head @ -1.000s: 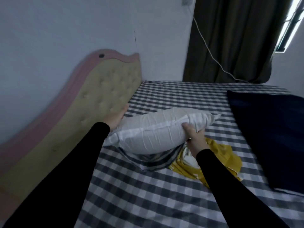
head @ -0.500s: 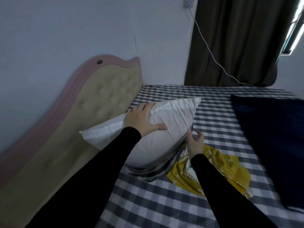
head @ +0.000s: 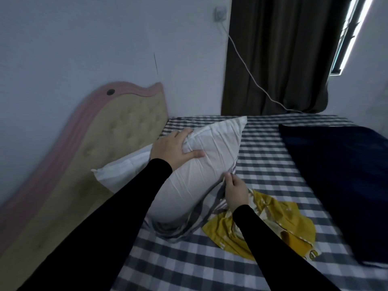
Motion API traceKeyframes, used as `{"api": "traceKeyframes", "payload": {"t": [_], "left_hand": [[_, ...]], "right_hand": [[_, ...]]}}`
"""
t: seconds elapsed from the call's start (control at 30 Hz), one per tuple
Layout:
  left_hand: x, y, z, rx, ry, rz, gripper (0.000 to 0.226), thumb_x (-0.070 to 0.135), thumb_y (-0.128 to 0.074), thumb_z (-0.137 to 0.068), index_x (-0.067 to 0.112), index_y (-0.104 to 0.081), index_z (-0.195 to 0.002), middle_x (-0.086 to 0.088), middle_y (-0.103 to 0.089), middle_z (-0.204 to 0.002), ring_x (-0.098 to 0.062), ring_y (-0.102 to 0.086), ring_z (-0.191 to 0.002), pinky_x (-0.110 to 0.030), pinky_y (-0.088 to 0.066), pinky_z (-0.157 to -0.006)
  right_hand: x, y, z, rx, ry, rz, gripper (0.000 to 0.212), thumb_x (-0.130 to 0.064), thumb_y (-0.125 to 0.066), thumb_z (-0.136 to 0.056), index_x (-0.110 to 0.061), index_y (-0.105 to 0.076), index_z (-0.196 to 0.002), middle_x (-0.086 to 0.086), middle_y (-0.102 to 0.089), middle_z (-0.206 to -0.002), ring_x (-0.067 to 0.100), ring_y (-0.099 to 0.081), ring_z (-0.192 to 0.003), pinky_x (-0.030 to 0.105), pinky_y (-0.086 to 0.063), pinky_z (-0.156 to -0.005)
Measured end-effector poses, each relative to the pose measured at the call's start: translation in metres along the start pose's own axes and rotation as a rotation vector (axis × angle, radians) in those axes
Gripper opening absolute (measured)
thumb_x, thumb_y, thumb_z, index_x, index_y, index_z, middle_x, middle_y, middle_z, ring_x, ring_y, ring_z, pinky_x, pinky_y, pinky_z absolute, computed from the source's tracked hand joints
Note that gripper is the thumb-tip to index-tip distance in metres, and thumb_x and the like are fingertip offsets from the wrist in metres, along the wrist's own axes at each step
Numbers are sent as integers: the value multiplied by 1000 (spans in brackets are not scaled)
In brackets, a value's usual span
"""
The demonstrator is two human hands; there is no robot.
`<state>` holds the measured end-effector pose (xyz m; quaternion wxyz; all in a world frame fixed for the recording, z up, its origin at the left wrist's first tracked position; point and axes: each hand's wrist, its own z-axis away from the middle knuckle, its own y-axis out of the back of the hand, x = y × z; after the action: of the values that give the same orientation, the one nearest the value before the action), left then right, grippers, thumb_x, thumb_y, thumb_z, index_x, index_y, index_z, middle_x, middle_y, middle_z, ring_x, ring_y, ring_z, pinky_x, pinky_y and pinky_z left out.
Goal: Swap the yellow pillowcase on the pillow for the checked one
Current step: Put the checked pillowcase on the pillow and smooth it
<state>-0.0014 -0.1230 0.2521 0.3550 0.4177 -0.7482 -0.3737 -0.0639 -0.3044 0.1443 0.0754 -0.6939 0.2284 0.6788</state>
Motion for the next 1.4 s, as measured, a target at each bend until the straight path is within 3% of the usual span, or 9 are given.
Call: {"api": "traceKeyframes", "payload": {"t": [0.3, 0.43, 0.63, 0.8, 0.87, 0.97, 1.13, 1.3, 1.4], "left_hand": [[-1, 66, -35, 47, -114, 42, 56, 76, -55, -73, 33, -60, -108, 9, -65, -95, -12, -55, -81, -27, -34, -67], [-3, 60, -37, 4, -197, 89, 86, 86, -25, -76, 23, -54, -127, 0, -57, -122, -20, -54, -111, -33, -41, -89], [29, 32, -4, -130, -200, 39, 58, 86, -51, -60, 38, -56, -91, 6, -37, -135, -20, -39, -125, -42, -29, -106], [55, 27, -12, -183, -115, 26, 58, 92, -52, -46, 41, -61, -73, 7, -23, -148, -18, -21, -138, -42, -11, -109], [61, 22, -10, -247, -124, -15, 52, 93, -52, -44, 47, -61, -67, 6, -12, -155, -18, -9, -144, -43, -4, -112], [66, 20, -9, -329, -93, -13, 32, 82, -64, -52, 51, -58, -57, 6, -4, -159, -18, 2, -146, -41, 5, -113], [66, 37, -6, -239, -115, 61, 26, 61, -77, -61, 45, -59, -52, 13, -16, -156, -11, -8, -142, -38, -2, -111], [62, 47, -3, -72, -224, 137, 42, 68, -61, -64, 28, -71, -62, 11, -52, -130, -13, -44, -118, -32, -32, -101], [63, 45, 1, -21, -230, 162, 37, 57, -70, -66, 20, -72, -62, 13, -52, -116, -9, -45, -105, -26, -36, -91]], "right_hand": [[-144, 30, -32, 272, 186, -574, 53, -33, -42, -100, -24, -29, -49, -6, -26, -50, 11, -28, -51, 31, -28, -57], [-136, 22, -42, 237, 135, -516, 44, -36, -44, -98, -19, -49, -58, -2, -49, -58, 14, -52, -61, 35, -47, -68], [-106, 46, -54, 221, 171, -348, 47, -36, -46, -97, 2, -56, -71, 6, -53, -62, 16, -51, -62, 39, -46, -65], [-91, 66, -43, -8, 475, -327, 9, -25, -60, -90, -25, -51, -88, 3, -58, -84, 15, -58, -75, 31, -50, -71], [-80, 79, -43, -152, 734, -134, 32, -24, -69, -81, -26, -47, -103, 3, -53, -104, 16, -56, -93, 26, -48, -79], [-73, 93, -56, -36, 1011, 504, 55, -46, -69, -73, -27, -51, -122, 6, -41, -132, 21, -41, -118, 32, -37, -97], [-107, 107, -74, -69, 1178, 851, 39, -59, -50, -75, -25, -68, -80, -7, -67, -94, 23, -56, -98, 36, -26, -83], [-145, 108, -67, -445, 941, 939, 30, -47, -50, -91, -18, -58, -88, 5, -66, -85, 27, -58, -87, 32, -36, -72], [-160, 110, -61, -557, 812, 1047, 39, -65, -51, -83, -27, -55, -88, -7, -59, -86, 16, -56, -83, 30, -36, -68]]}}
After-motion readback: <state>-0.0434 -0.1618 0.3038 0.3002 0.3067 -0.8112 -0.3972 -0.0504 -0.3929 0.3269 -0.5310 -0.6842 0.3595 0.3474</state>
